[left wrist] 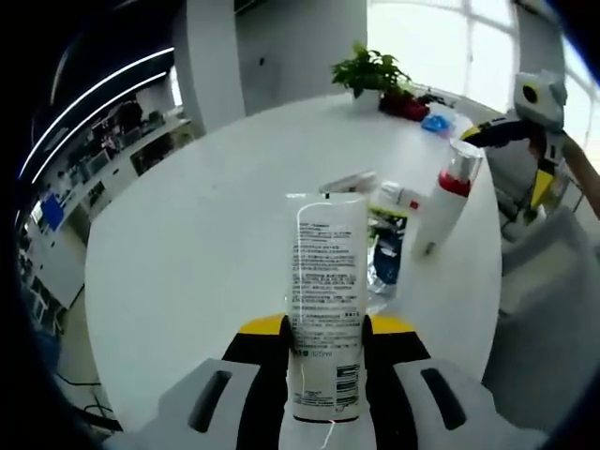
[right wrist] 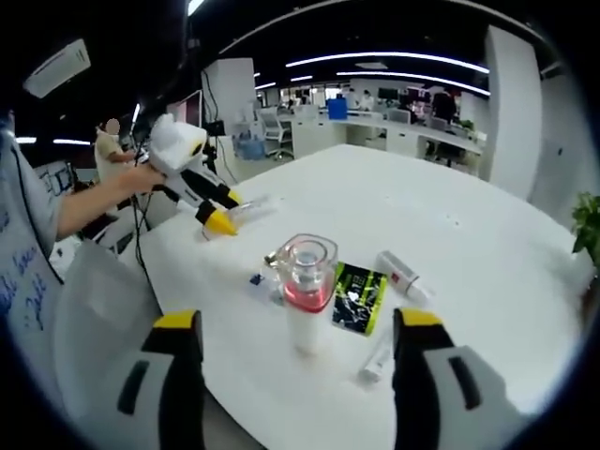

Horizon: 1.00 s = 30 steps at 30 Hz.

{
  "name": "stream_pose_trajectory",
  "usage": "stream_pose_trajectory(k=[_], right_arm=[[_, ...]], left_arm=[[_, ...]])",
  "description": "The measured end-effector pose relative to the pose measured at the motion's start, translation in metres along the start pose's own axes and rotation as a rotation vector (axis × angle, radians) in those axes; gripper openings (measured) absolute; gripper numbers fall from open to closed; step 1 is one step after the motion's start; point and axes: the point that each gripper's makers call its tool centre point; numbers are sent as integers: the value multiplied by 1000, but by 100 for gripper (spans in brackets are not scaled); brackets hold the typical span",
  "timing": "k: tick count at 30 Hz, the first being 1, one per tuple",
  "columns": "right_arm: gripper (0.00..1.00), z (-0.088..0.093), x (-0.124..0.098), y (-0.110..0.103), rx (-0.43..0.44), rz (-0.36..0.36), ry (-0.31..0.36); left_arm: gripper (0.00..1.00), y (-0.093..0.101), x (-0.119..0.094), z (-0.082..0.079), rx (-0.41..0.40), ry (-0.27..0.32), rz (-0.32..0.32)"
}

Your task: Arrange the skincare products in the storage area until every visible bottle or jar stands upright without overlapping.

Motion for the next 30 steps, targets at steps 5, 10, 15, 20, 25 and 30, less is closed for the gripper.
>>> stream_pose_trajectory(k=[5,10,15,20,25,30], right_arm=[[78,-1,1,-7,-8,-12,-2],[75,-1,2,-12,-7,-23,4],[70,-2,4,-22,-6,-48,15],[65,0,5,-29,-1,-66,16],[60,3,7,-34,15,-85,17],[55,6,10,-38,32,-102,20]], left_arm=[[27,7,-5,-3,-8,26,10],[27,17,-9,-2,-5,34,18],[27,29,-12,-2,-9,49,33],[27,37,-12,0,-9,53,51],[27,50,-16,2,-2,58,66],[27,59,-17,3,-4,66,79]])
Point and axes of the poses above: the point that each gripper's makers call its tool centre point, and the gripper's own axes: x roughly forward along the fingers, y roughly to its right, z roughly out of its underside, and after that the axes turned 5 degrees about -z, right-handed
